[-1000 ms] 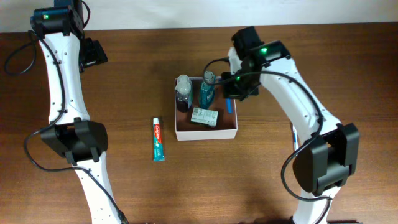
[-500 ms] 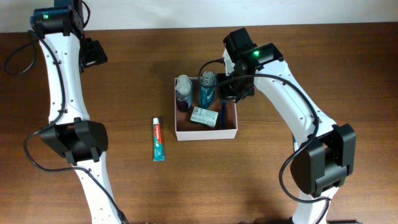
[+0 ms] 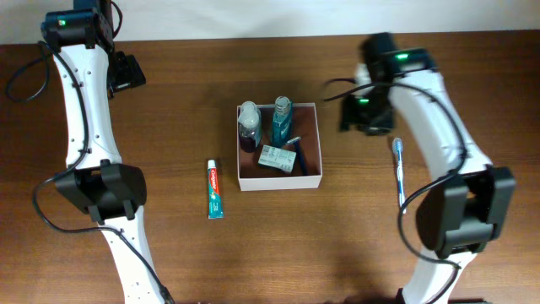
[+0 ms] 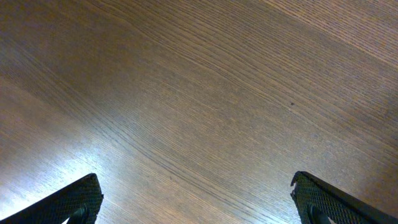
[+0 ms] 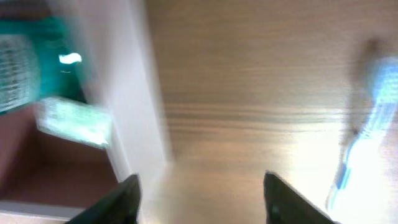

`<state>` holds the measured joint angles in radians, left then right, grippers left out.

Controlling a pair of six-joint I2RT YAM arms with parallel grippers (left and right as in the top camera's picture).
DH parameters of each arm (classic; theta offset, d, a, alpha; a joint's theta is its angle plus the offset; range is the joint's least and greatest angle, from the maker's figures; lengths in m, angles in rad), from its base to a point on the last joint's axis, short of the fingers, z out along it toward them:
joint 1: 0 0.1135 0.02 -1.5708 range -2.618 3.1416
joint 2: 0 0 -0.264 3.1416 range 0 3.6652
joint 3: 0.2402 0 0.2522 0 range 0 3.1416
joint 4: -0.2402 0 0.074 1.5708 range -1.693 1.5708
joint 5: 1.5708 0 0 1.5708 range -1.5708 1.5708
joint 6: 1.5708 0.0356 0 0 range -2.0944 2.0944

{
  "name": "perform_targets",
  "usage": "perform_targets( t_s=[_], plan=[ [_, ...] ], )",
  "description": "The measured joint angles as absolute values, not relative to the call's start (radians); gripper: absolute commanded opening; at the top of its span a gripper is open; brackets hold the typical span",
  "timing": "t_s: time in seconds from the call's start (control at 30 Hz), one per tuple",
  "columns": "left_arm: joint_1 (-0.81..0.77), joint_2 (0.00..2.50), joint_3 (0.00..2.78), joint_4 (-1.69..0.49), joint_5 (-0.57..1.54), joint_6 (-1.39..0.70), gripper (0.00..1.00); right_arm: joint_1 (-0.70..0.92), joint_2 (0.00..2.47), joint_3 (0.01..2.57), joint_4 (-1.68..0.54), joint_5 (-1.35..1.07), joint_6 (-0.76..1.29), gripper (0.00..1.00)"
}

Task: Pack container
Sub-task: 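Release the razor and move the right gripper over the toothbrush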

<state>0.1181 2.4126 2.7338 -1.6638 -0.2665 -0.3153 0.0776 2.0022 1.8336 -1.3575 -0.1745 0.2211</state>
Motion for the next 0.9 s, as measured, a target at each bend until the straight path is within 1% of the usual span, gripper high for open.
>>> perform_targets(
  t_s=[0.07,0.2,0.27,0.37,0.47,0.57,0.77,0.9],
  plan=[
    [0.118,2.413,2.734,-1.664,-0.266,-0.315,0.99,0.010,2.002,1.834,-1.412,-0.171,0.180,0.66],
    [0.118,2.413,2.734,-1.664,-0.266,-0.315,0.99,-0.075,2.002,1.834,-1.505,-0.150,0.118,0.67],
    [0.118,2.413,2.734,-1.664,-0.266,-0.315,0.99,-0.106,2.002,1.834,-1.552,-0.126,0.097,0.68],
    [0.118,2.413,2.734,-1.664,-0.266,-0.315,0.99,-0.132,2.002,1.834,-1.618,-0.066,0.081,0.71],
    [0.118,2.413,2.734,-1.664,-0.266,-0.315,0.99,-0.144,2.002,1.832,-1.642,-0.017,0.070,0.73],
    [0.118,2.413,2.734,-1.664,-0.266,-0.315,0.99,-0.145,2.002,1.803,-1.609,0.007,0.046,0.79],
    [0.118,2.413,2.734,-1.664,-0.266,-0.315,0.99,-0.145,2.002,1.628,-1.406,0.026,0.003,0.79],
    [0.118,2.413,2.734,-1.664,-0.266,-0.315,0.99,-0.145,2.002,1.539,-1.285,0.029,0.029,0.79]
  ],
)
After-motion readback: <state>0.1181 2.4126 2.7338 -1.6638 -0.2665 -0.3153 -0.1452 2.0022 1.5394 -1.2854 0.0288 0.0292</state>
